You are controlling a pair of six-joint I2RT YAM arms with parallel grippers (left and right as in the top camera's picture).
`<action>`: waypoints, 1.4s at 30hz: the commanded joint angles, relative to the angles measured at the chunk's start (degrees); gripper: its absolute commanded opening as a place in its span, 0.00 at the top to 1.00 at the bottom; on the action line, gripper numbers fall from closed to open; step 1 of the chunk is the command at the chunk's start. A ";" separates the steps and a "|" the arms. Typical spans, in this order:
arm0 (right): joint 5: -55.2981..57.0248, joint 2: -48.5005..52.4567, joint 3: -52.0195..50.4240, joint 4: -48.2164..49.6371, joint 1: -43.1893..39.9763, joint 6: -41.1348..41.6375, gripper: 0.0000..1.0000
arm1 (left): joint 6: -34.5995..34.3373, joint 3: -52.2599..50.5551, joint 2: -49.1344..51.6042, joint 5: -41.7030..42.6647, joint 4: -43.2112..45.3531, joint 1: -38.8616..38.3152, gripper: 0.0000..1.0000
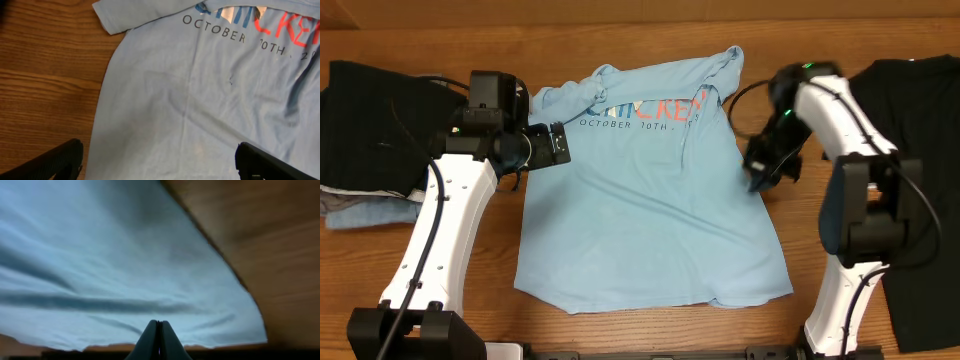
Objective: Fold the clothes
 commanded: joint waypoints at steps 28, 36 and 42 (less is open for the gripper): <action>16.63 -0.61 -13.64 20.63 -11.41 8.02 0.96 | 1.07 1.05 -0.76 -0.35 0.02 -0.11 0.00; 28.52 -0.61 3.98 22.64 -11.65 5.14 0.96 | 1.07 1.05 -0.76 -0.35 0.02 -0.11 0.00; 25.14 -0.63 24.46 14.51 -10.32 0.68 0.96 | 1.07 1.05 -0.76 -0.35 0.02 -0.11 0.00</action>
